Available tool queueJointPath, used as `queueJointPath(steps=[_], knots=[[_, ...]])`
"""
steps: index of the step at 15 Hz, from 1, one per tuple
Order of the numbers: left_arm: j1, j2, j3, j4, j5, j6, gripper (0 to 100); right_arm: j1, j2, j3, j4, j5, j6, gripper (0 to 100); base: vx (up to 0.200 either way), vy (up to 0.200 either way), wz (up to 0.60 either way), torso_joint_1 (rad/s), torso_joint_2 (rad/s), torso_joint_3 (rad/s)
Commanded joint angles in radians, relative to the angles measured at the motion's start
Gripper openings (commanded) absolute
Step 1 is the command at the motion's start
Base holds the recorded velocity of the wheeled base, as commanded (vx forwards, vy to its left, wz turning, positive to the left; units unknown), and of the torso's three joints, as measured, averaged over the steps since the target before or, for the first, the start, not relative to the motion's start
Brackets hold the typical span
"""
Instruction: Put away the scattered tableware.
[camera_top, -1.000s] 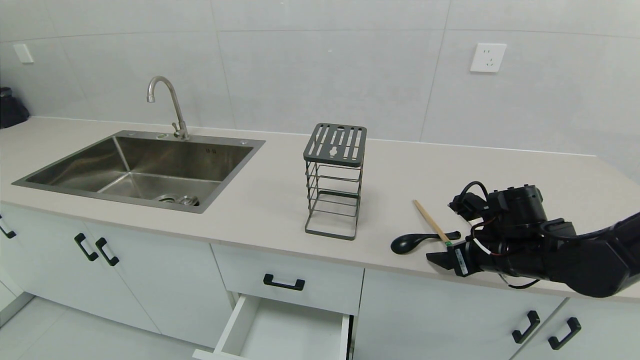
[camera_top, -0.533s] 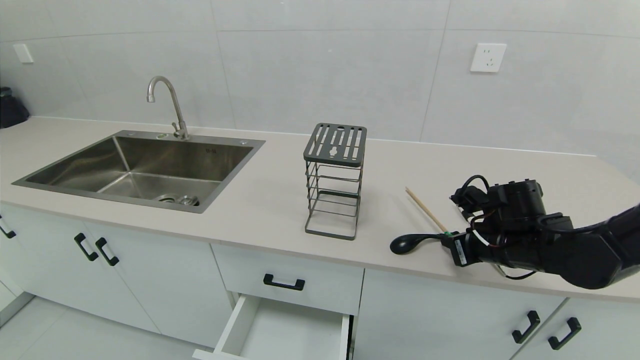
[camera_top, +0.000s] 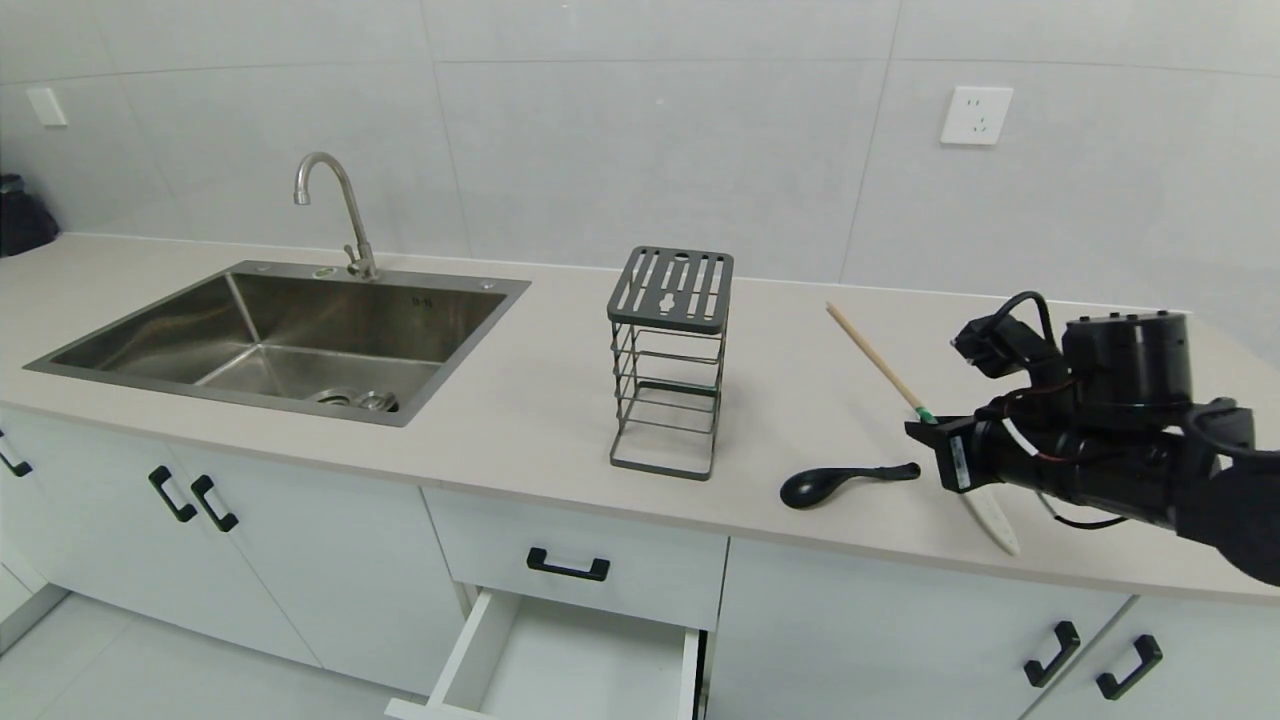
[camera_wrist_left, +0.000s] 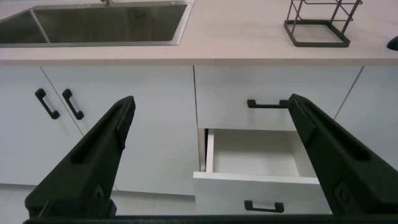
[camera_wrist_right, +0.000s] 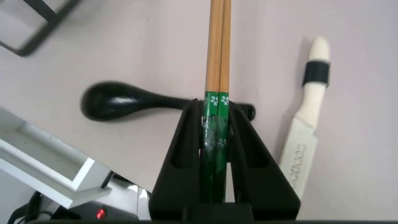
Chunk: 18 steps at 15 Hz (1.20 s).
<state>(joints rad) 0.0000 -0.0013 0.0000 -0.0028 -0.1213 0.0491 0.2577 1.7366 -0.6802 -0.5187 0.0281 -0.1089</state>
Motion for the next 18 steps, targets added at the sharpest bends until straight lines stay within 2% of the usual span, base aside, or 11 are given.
queueJointPath(steps=[1, 6, 9, 10, 11, 16, 18], knots=[[0.000, 0.001, 0.000, 0.000, 0.000, 0.000, 100, 0.011, -0.138, 0.033, -0.007, 0.003, -0.021, 0, 0.000, 0.000, 0.00, 0.000, 0.00, 0.000], [0.000, 0.001, 0.000, 0.000, 0.000, 0.000, 100, 0.020, -0.293, 0.107, -0.139, 0.050, -0.025, 0, 0.000, 0.000, 0.00, 0.000, 0.00, 0.000], [0.000, 0.001, 0.000, 0.000, 0.000, 0.000, 100, 0.120, -0.351, 0.116, -0.150, 0.087, -0.025, 0, 0.000, 0.000, 0.00, 0.000, 0.00, 0.000], [0.000, 0.001, 0.000, 0.000, 0.000, 0.000, 100, 0.120, -0.351, 0.116, -0.150, 0.087, -0.025, 0, 0.000, 0.000, 0.00, 0.000, 0.00, 0.000], [0.000, 0.001, 0.000, 0.000, 0.000, 0.000, 100, 0.198, -0.359, 0.136, -0.192, 0.156, -0.034, 0, 0.000, 0.000, 0.00, 0.000, 0.00, 0.000], [0.000, 0.001, 0.000, 0.000, 0.000, -0.002, 100, 0.308, -0.365, 0.222, -0.233, 0.271, -0.129, 0, 0.000, 0.000, 0.00, 0.000, 0.00, 0.000], [0.000, 0.001, 0.000, 0.000, 0.000, -0.002, 100, 0.422, -0.339, 0.218, -0.224, 0.294, -0.153, 0, 0.000, 0.000, 0.00, 0.000, 0.00, 0.000]])
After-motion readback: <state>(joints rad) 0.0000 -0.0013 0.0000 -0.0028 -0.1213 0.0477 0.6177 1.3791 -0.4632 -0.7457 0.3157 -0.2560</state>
